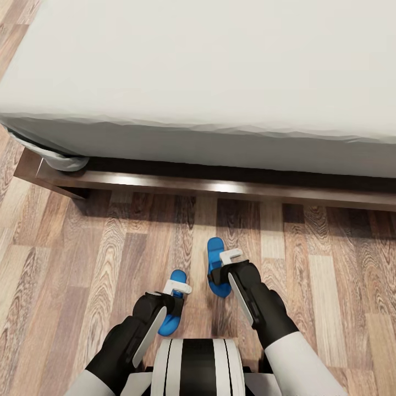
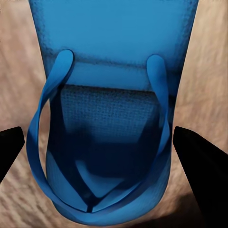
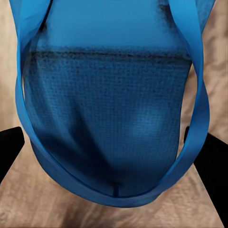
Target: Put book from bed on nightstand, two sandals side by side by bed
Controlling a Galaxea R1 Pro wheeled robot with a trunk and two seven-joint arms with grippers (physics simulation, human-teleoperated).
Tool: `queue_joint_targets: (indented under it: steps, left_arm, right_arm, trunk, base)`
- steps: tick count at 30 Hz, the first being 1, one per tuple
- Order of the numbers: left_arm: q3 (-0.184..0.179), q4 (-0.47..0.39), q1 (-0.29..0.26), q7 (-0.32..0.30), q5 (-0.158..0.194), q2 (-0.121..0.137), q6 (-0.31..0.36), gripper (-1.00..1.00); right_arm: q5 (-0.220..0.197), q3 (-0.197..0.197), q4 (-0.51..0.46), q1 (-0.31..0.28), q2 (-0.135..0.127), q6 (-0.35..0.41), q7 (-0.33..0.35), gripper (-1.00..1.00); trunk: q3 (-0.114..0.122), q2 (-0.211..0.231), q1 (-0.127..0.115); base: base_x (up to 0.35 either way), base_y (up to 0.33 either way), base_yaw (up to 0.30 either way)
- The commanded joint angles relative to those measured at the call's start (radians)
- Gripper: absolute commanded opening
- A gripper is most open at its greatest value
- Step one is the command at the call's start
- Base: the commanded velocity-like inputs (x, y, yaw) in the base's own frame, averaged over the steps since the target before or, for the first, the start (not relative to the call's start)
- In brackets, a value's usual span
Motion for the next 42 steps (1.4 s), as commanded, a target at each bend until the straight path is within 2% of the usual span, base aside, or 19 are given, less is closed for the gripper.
queue_joint_targets:
  steps: [1, 6, 13, 21, 34, 35, 42]
  left_arm:
    - [-0.001, -0.001, -0.001, 0.01, 0.01, 0.0, 0.003, -1.0]
    - [-0.001, -0.002, -0.001, 0.01, 0.011, 0.001, 0.003, -1.0]
    - [-0.001, -0.003, 0.0, 0.01, 0.011, 0.0, 0.003, -1.0]
    - [-0.002, -0.004, 0.0, 0.01, 0.011, 0.0, 0.003, -1.0]
    - [-0.003, -0.006, -0.001, 0.01, 0.011, 0.0, 0.003, -1.0]
    - [-0.003, -0.006, -0.001, 0.01, 0.011, 0.0, 0.003, -1.0]
    - [-0.003, -0.006, -0.001, 0.01, 0.011, 0.0, 0.003, -1.0]
  right_arm:
    - [0.006, 0.001, -0.001, -0.001, 0.0, 0.005, 0.001, -1.0]
    - [0.001, 0.001, -0.001, -0.011, 0.001, 0.005, 0.0, -1.0]
    - [-0.044, 0.001, -0.001, -0.029, 0.001, 0.005, -0.004, -1.0]
    - [-0.071, 0.001, -0.002, -0.037, 0.002, 0.005, -0.019, -1.0]
    - [-0.081, 0.003, 0.0, -0.043, 0.008, 0.005, -0.023, -1.0]
    - [-0.081, 0.003, 0.0, -0.044, 0.008, 0.005, -0.023, 1.0]
    - [-0.081, 0.003, 0.008, -0.044, 0.008, 0.005, -0.025, 1.0]
  trunk:
    - [0.0, 0.0, 0.0]
    - [0.0, 0.0, 0.0]
    - [0.0, 0.0, 0.0]
    - [0.0, 0.0, 0.0]
    - [0.0, 0.0, 0.0]
    - [0.0, 0.0, 0.0]
    - [0.0, 0.0, 0.0]
  base:
    - [0.0, 0.0, 0.0]
    - [0.0, 0.0, 0.0]
    - [0.0, 0.0, 0.0]
    - [0.0, 0.0, 0.0]
    - [0.0, 0.0, 0.0]
    - [0.0, 0.0, 0.0]
    - [0.0, 0.0, 0.0]
